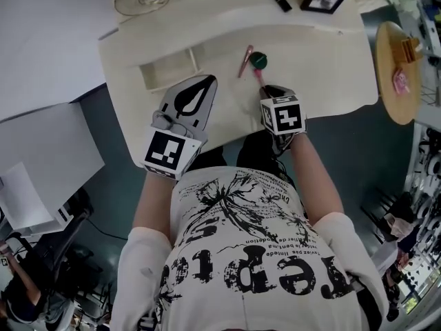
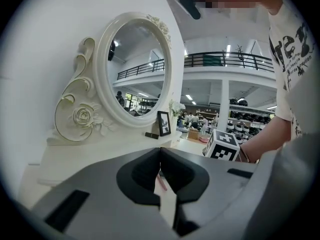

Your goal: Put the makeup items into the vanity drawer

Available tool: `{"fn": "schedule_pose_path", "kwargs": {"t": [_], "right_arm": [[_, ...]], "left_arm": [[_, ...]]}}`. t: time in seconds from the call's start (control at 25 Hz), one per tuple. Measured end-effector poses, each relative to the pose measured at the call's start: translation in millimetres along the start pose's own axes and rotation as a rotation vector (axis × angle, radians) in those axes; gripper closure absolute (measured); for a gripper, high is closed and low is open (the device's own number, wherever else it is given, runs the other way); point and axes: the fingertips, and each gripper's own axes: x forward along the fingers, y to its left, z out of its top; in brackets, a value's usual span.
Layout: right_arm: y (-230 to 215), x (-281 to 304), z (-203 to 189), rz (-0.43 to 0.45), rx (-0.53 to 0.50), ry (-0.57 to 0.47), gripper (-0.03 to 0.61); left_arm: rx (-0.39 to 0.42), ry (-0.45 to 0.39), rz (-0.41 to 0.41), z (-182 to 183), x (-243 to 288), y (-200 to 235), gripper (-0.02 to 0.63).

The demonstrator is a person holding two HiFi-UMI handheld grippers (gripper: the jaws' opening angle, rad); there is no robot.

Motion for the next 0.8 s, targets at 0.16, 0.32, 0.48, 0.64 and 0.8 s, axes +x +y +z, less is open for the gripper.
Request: {"fn": "schedule_pose_path", "kwargs": {"t": [0.16, 0.32, 0.48, 0.64, 0.8], "right_arm": [[11.7, -13.6, 16.5, 0.014, -0.009, -0.048, 0.518], [32.8, -31.5, 46.7, 0.044, -0.058, -0.116, 0.518], [67.2, -42.6, 81.6, 0.099, -0.155, -0.174, 0.518], [109.8, -42.9, 106.5, 0.150, -0.266, -0.206, 0.518], [155.7, -34.8, 128.5, 0.221, -0.413, -0.214, 0.518]], "left_arm": [[0.013, -0.015, 0.012, 5.5, -11.8, 1.3, 0.600], [0.034, -0.040, 0.033, 17.0, -28.7, 5.9, 0.600], [0.050, -0.077, 0.090, 31.6, -54.6, 21.2, 0.600], [0.048, -0.101, 0.160, 36.5, -89.5, 42.4, 0.600], [0.025, -0.108, 0.258, 30.5, -124.3, 68.1, 0.600]]}}
